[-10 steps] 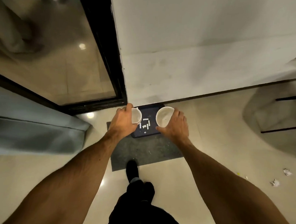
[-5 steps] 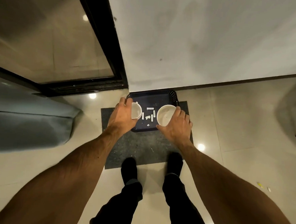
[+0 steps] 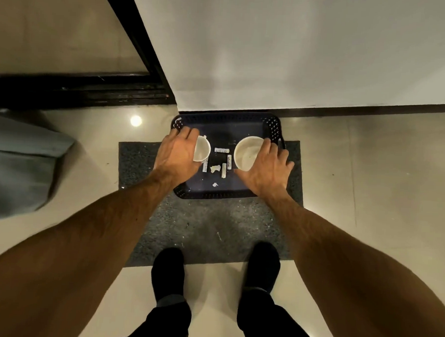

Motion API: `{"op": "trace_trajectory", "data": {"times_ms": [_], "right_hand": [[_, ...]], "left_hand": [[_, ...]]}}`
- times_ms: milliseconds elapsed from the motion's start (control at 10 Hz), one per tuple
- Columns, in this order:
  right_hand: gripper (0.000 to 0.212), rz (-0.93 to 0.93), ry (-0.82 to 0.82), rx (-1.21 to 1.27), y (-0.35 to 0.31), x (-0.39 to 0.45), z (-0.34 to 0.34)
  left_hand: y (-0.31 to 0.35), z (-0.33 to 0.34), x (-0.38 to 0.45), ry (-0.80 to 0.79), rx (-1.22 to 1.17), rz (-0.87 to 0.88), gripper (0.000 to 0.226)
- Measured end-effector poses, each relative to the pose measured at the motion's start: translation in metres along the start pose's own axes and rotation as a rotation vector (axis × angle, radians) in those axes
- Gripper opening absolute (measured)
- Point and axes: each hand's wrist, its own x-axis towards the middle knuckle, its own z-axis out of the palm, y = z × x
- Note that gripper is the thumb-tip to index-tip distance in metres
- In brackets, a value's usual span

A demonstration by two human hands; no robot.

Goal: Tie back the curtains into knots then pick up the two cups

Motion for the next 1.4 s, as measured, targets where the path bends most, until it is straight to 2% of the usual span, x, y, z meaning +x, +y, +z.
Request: {"op": "trace_trajectory", "data": {"times_ms": [200, 300, 500, 1000, 1200, 1400], "right_hand": [[0.118, -0.080, 0.014, -0.114, 0.013, 0.048, 0.049], [0.120, -0.090, 0.020, -0.119, 0.017, 0.064, 0.058], [0.122, -0.083, 0.016, -0.032, 0.019, 0.086, 0.061], [0.128, -0.105, 0.027, -0.026, 0.012, 0.106, 0.057], [0.129, -0.082, 0.009, -0.014, 0.010, 0.099, 0.048], [0.117, -0.135, 0.037, 0.003, 0.008, 0.062, 0.011]], "left_hand": [[-0.006, 0.043, 0.031, -0.066, -0.115, -0.102, 0.068], [-0.009, 0.054, 0.042, -0.048, -0.116, -0.122, 0.068], [-0.015, 0.062, 0.063, -0.027, -0.047, -0.153, 0.069], [-0.026, 0.072, 0.073, -0.041, 0.035, -0.237, 0.074], [-0.023, 0.061, 0.066, -0.045, 0.034, -0.217, 0.083], [-0.006, 0.011, 0.042, 0.012, 0.014, -0.153, 0.071]]}}
